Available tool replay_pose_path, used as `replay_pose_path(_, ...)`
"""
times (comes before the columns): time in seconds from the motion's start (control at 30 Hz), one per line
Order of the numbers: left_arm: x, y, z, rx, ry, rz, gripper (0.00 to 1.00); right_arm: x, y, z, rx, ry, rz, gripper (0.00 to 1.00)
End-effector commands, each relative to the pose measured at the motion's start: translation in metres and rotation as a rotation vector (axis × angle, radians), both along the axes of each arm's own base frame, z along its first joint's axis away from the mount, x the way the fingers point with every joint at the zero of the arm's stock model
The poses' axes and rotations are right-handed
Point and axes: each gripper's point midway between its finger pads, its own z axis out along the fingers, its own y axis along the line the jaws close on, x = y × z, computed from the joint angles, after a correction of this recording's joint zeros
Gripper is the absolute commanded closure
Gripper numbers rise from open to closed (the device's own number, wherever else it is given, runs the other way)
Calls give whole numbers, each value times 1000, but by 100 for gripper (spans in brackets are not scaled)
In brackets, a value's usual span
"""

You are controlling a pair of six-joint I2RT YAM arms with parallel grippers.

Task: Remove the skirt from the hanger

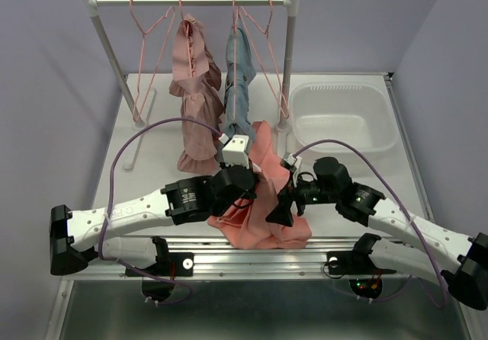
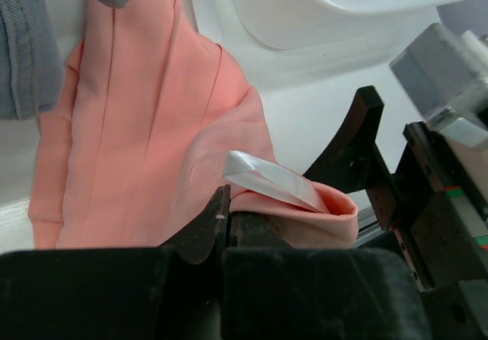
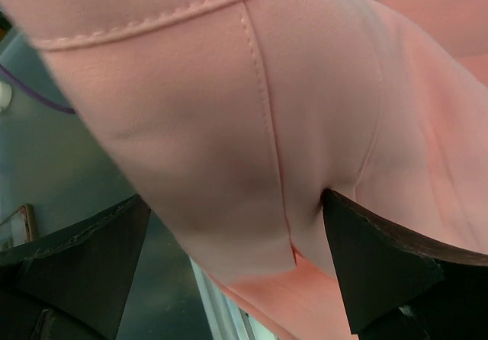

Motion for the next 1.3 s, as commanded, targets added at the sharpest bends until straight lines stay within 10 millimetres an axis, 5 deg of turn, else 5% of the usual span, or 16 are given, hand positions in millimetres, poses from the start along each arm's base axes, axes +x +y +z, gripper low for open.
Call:
replay_pose_path(0.0,4,-11,40,-103,-62,-27,100,20,16,6,45,-106,-42,0)
replay_pose_path(0.27,-17,-14,59,-218,-88,-164,100,84,15,-17,-44,-159,-335,5)
replay_pose_path(0.3,-20,-16,63,-235,-94,-191,100,88,18,-17,-31,-157,-343,12)
replay_pose_path(0.33,-23,-15,63,-241,-98,-208,100,92,21,-24,-44,-142,-354,40)
replay_pose_path(0.43,-23,-11,63,-239,-104,-209,100,106,19,-13,-38,-118,-457,88)
replay_pose_path(0.47,-22,-6,58,-222,-89,-183,100,108,11,-16,-59,-63,-525,99)
replay_pose_path(0.5,-20,-3,56,-217,-82,-162,99,114,1,-13,-77,-64,-598,99)
replay_pose_path(0.57,-20,4,55,-214,-74,-139,71,127,-25,10,-85,-101,-757,99)
replay_pose_path(0.6,-20,6,54,-211,-73,-139,53,123,-40,7,-132,-77,-805,99)
replay_pose_path(0.63,-21,8,50,-212,-69,-135,22,128,-54,14,-148,-99,-880,99)
replay_pose_path(0.7,-21,12,47,-212,-67,-130,1,124,-78,34,-171,-109,-964,99)
replay_pose_path(0.77,-22,15,41,-210,-57,-119,1,127,-99,53,-179,-150,-1048,99)
replay_pose_path(0.9,-21,19,25,-177,-28,-97,1,132,-140,124,-117,-271,-1229,99)
replay_pose_path(1.27,-30,28,-30,-130,82,-64,1,170,-199,282,-160,-547,-1590,99)
